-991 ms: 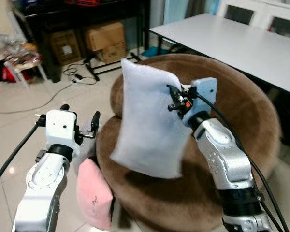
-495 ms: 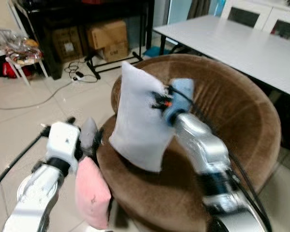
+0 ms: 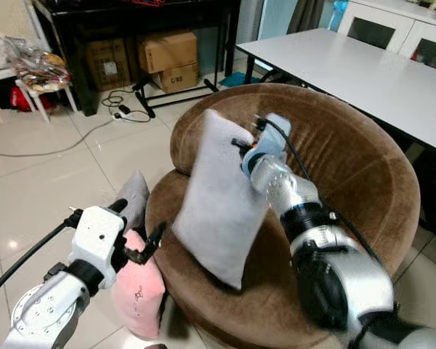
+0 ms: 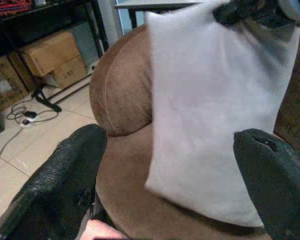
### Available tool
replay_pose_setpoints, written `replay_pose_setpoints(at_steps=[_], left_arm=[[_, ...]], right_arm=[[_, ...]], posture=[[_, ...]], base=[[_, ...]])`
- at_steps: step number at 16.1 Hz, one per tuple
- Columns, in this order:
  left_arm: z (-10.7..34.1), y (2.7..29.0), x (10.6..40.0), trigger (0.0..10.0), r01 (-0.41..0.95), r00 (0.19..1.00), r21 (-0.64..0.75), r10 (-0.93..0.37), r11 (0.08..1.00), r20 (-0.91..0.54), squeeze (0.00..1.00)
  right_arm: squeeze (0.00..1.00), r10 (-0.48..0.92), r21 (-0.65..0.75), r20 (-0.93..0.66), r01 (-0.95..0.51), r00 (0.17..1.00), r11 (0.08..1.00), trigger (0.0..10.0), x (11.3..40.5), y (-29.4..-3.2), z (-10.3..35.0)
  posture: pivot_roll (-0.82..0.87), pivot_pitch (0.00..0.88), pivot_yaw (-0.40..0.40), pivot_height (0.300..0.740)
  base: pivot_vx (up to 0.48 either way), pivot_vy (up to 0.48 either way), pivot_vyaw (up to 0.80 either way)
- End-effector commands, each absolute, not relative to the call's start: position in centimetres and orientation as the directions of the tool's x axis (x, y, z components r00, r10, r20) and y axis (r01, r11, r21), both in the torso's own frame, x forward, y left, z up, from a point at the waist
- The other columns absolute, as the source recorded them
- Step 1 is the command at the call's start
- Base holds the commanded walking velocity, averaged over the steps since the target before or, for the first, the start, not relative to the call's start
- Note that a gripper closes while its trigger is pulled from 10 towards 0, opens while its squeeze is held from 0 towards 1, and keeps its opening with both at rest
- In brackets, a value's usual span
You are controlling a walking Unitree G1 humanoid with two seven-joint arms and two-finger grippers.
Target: Move the pillow to the sofa from floor
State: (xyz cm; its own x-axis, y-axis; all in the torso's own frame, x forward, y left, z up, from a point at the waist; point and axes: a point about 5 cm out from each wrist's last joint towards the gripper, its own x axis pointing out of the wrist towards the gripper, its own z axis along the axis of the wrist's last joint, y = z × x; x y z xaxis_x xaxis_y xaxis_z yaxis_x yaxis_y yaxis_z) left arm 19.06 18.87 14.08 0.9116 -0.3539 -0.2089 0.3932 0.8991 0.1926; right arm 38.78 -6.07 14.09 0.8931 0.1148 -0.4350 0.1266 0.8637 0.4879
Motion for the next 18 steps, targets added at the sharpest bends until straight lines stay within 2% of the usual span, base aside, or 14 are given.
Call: replay_pose_setpoints(at_steps=[1, 5, 7, 10, 11, 14, 15, 18], left_arm=[[14.5, 18.9, 18.7, 10.0, 0.408, 0.905, 0.193, -0.367, 0.892, -0.214, 0.0], [14.7, 19.2, 18.5, 10.0, 0.408, 0.905, 0.198, -0.366, 0.891, -0.218, 0.0], [14.8, 19.2, 18.6, 10.0, 0.408, 0.905, 0.203, -0.365, 0.89, -0.216, 0.0], [15.0, 19.2, 18.7, 10.0, 0.415, 0.902, 0.206, -0.373, 0.886, -0.216, 0.0], [15.1, 19.2, 18.9, 10.0, 0.425, 0.898, 0.21, -0.382, 0.881, -0.216, 0.0], [15.2, 19.2, 19.5, 10.0, 0.445, 0.89, 0.211, -0.402, 0.871, -0.214, 0.0], [15.0, 18.8, 19.5, 10.0, 0.484, 0.866, 0.163, -0.444, 0.859, -0.231, 0.0], [14.4, 18.0, 18.6, 10.0, 0.583, 0.779, -0.01, -0.563, 0.812, -0.275, 0.0]], right_arm=[[0.0, 0.028, 0.533, -0.417, 0.219, 0.909, 0.817, 10.0, 39.8, -8.0, 15.3], [0.0, -0.095, 0.612, -0.44, 0.376, 0.893, 0.696, 10.0, 40.4, -12.2, 15.3], [0.0, -0.156, 0.664, -0.448, 0.445, 0.88, 0.601, 10.0, 40.3, -15.0, 15.0], [0.0, -0.227, 0.673, -0.47, 0.512, 0.853, 0.533, 10.0, 39.9, -17.7, 14.4], [0.0, -0.272, 0.662, -0.483, 0.55, 0.833, 0.509, 10.0, 39.6, -19.3, 14.0], [0.0, -0.326, 0.644, -0.499, 0.595, 0.803, 0.481, 10.0, 39.0, -21.4, 13.4], [0.0, -0.32, 0.583, -0.545, 0.624, 0.775, 0.52, 10.0, 38.3, -21.4, 12.0], [0.0, -0.331, 0.544, -0.578, 0.654, 0.746, 0.525, 10.0, 37.8, -21.3, 10.9]], posture=[[0.12, 0.0, -0.071, 0.74], [0.13, 0.0, -0.074, 0.74], [0.13, 0.0, -0.07, 0.74], [0.12, 0.0, -0.057, 0.74], [0.12, 0.0, -0.051, 0.74], [0.11, 0.0, -0.041, 0.74], [0.11, 0.0, -0.036, 0.74], [0.1, 0.0, -0.035, 0.74]], base=[[0.0, 0.0, 0.0], [0.0, 0.0, 0.0], [0.0, 0.0, 0.0], [0.0, 0.0, 0.0], [0.0, 0.0, 0.0], [0.0, 0.0, 0.0], [0.0, 0.0, 0.0], [0.0, 0.0, 0.0]])
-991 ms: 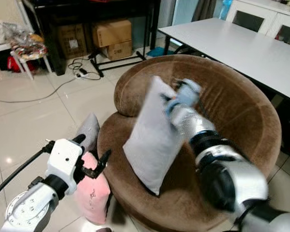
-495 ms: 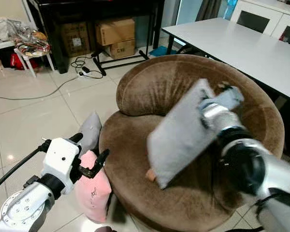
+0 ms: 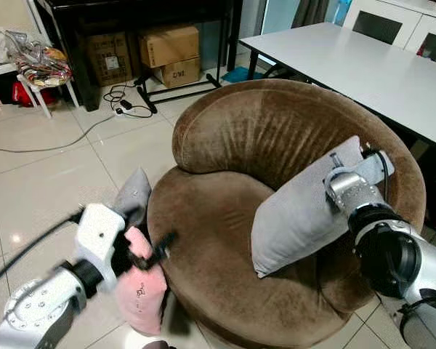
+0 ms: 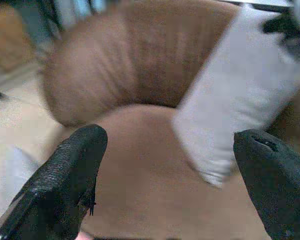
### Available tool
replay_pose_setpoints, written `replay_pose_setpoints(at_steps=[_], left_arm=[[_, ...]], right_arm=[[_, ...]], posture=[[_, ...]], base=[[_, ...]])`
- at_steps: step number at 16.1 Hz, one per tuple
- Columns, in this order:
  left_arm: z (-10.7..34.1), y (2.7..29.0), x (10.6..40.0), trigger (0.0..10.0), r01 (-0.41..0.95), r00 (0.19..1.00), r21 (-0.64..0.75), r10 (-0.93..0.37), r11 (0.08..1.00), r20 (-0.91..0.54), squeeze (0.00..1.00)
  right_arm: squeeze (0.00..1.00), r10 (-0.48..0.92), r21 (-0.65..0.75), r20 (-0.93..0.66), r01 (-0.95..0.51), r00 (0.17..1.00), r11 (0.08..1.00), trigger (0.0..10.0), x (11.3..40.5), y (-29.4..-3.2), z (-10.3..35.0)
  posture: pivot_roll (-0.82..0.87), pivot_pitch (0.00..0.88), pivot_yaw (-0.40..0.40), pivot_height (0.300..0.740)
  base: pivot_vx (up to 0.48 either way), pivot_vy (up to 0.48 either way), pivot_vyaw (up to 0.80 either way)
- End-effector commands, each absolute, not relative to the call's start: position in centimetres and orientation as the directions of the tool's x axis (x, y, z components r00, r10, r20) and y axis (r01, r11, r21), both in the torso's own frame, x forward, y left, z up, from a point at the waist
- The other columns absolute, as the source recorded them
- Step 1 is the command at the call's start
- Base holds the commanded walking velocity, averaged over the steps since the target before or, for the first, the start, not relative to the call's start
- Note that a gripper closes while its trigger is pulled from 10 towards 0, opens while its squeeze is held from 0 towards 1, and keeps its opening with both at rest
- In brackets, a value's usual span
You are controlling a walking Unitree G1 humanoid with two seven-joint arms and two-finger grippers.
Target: Move the pillow to the sofa from floor
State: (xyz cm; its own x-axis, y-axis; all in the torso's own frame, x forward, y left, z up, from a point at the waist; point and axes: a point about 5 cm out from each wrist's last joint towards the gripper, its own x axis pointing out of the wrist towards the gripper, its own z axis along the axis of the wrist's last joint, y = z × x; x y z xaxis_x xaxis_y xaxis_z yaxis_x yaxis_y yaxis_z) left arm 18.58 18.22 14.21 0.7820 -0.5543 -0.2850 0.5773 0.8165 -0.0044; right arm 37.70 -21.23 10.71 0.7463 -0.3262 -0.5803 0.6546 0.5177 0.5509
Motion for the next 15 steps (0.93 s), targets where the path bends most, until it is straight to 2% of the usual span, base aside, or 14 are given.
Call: replay_pose_setpoints(at_steps=[1, 3, 5, 6, 7, 9, 11, 12, 14, 15], left_arm=[[14.4, 17.7, 18.0, 10.0, 0.649, 0.714, -0.052, -0.631, 0.759, -0.302, 0.0], [14.8, 17.8, 17.5, 10.0, 0.704, 0.652, -0.089, -0.692, 0.704, -0.311, 0.0], [15.2, 17.8, 17.5, 10.0, 0.717, 0.641, -0.091, -0.705, 0.691, -0.305, 0.0], [15.2, 17.8, 17.5, 10.0, 0.723, 0.631, -0.1, -0.712, 0.684, -0.309, 0.0], [15.2, 17.8, 17.4, 10.0, 0.726, 0.625, -0.105, -0.716, 0.68, -0.311, 0.0], [15.2, 17.8, 17.5, 10.0, 0.731, 0.618, -0.11, -0.721, 0.674, -0.315, 0.0], [15.2, 17.7, 17.6, 10.0, 0.735, 0.614, -0.109, -0.724, 0.67, -0.315, 0.0], [15.1, 17.7, 17.8, 10.0, 0.736, 0.611, -0.111, -0.726, 0.667, -0.314, 0.0], [15.0, 17.5, 18.0, 10.0, 0.74, 0.609, -0.112, -0.731, 0.664, -0.31, 0.0], [15.0, 17.4, 18.1, 10.0, 0.739, 0.613, -0.107, -0.729, 0.666, -0.304, 0.0]], right_arm=[[0.0, -0.331, 0.543, -0.579, 0.656, 0.745, 0.524, 10.0, 37.7, -21.2, 10.7], [0.0, -0.33, 0.537, -0.579, 0.653, 0.745, 0.534, 10.0, 37.7, -21.0, 10.6], [0.0, -0.336, 0.538, -0.571, 0.65, 0.749, 0.537, 10.0, 37.7, -21.0, 10.6], [0.67, -0.358, 0.518, -0.564, 0.656, 0.745, 0.549, 10.0, 37.6, -21.3, 10.6], [1.0, -0.377, 0.504, -0.568, 0.671, 0.732, 0.544, 10.0, 37.5, -21.6, 10.5], [1.0, -0.396, 0.499, -0.559, 0.677, 0.728, 0.541, 10.0, 37.3, -22.2, 10.5], [1.0, -0.433, 0.476, -0.513, 0.665, 0.741, 0.576, 10.0, 37.2, -23.4, 10.8], [1.0, -0.428, 0.507, -0.499, 0.655, 0.753, 0.56, 10.0, 37.1, -23.9, 10.9], [1.0, -0.455, 0.488, -0.423, 0.62, 0.784, 0.614, 10.0, 37.0, -24.9, 11.3], [1.0, -0.465, 0.505, -0.394, 0.61, 0.793, 0.611, 10.0, 37.0, -25.4, 11.6]], posture=[[0.11, 0.0, -0.041, 0.74], [0.11, 0.0, -0.04, 0.74], [0.11, 0.0, -0.04, 0.74], [0.11, 0.0, -0.038, 0.74], [0.11, 0.0, -0.038, 0.74], [0.1, 0.0, -0.035, 0.74], [0.1, 0.0, -0.036, 0.74], [0.1, 0.0, -0.034, 0.74], [0.09, 0.0, -0.031, 0.74], [0.07, 0.0, -0.023, 0.74]], base=[[0.0, 0.0, 0.0], [0.0, 0.0, 0.0], [0.0, 0.0, 0.0], [0.0, 0.0, 0.0], [0.0, 0.0, 0.0], [0.0, 0.0, 0.0], [0.0, 0.0, 0.0], [0.0, 0.0, 0.0], [0.0, 0.0, 0.0], [0.0, 0.0, 0.0]])
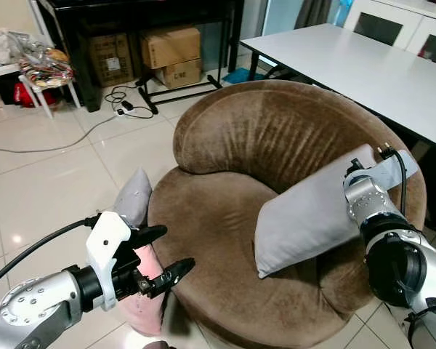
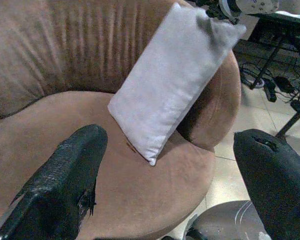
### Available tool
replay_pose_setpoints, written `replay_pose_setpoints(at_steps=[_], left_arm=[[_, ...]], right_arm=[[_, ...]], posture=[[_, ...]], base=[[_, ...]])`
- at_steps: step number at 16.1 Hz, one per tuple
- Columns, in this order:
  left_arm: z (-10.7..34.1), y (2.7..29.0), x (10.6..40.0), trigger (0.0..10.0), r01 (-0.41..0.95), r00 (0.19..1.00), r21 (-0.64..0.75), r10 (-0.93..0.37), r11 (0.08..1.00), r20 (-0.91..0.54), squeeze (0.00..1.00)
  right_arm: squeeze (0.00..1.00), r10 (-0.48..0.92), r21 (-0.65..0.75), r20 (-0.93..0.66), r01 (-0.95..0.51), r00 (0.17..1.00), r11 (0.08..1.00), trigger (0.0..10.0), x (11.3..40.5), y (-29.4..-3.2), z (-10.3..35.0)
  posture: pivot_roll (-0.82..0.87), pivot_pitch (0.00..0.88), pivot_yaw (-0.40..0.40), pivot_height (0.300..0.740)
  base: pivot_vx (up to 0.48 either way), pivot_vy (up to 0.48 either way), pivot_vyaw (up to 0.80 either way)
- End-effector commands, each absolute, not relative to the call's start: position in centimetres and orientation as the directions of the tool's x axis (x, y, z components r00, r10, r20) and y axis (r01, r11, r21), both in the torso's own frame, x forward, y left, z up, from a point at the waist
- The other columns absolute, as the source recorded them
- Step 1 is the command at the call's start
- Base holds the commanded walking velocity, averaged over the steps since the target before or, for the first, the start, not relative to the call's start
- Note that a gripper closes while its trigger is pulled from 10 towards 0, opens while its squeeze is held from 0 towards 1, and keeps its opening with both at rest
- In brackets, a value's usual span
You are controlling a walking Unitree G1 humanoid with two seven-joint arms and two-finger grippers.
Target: Move the pillow to the sofa from floor
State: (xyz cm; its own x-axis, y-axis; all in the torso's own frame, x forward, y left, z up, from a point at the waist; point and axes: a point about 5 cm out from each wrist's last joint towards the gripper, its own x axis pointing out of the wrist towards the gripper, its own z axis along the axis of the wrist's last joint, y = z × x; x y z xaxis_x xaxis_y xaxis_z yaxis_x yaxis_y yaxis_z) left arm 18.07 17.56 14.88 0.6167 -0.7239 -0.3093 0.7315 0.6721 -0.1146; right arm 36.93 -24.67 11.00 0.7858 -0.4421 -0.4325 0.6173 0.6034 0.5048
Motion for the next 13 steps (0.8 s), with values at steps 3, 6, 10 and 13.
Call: replay_pose_setpoints(at_steps=[3, 6, 10, 13], left_arm=[[14.7, 17.5, 19.4, 10.0, 0.665, 0.714, -0.034, -0.649, 0.746, -0.261, 0.0], [13.9, 18.7, 21.3, 10.0, 0.384, 0.911, 0.121, -0.354, 0.915, -0.212, 0.0], [13.5, 19.1, 20.7, 10.0, 0.277, 0.952, 0.193, -0.242, 0.941, -0.186, 0.0], [13.1, 18.0, 20.3, 10.0, 0.236, 0.965, 0.179, -0.208, 0.955, -0.161, 0.0]], right_arm=[[0.07, -0.451, 0.512, -0.285, 0.532, 0.846, 0.675, 10.0, 36.9, -26.3, 12.6], [0.0, -0.213, 0.302, -0.103, 0.235, 0.972, 0.924, 10.0, 35.2, -22.8, 13.5], [0.0, 0.042, 0.133, -0.197, -0.016, 0.98, 0.991, 10.0, 30.8, -16.1, 12.2], [0.0, 0.135, 0.056, -0.211, -0.125, 0.968, 0.991, 10.0, 28.6, -13.5, 11.9]], posture=[[0.03, 0.0, -0.014, 0.74], [0.02, 0.0, -0.012, 0.74], [0.0, 0.0, -0.059, 0.74], [-0.03, 0.0, -0.047, 0.74]], base=[[0.0, 0.0, 0.0], [0.0, 0.0, 0.0], [0.0, 0.0, 0.0], [0.0, 0.0, 0.0]])
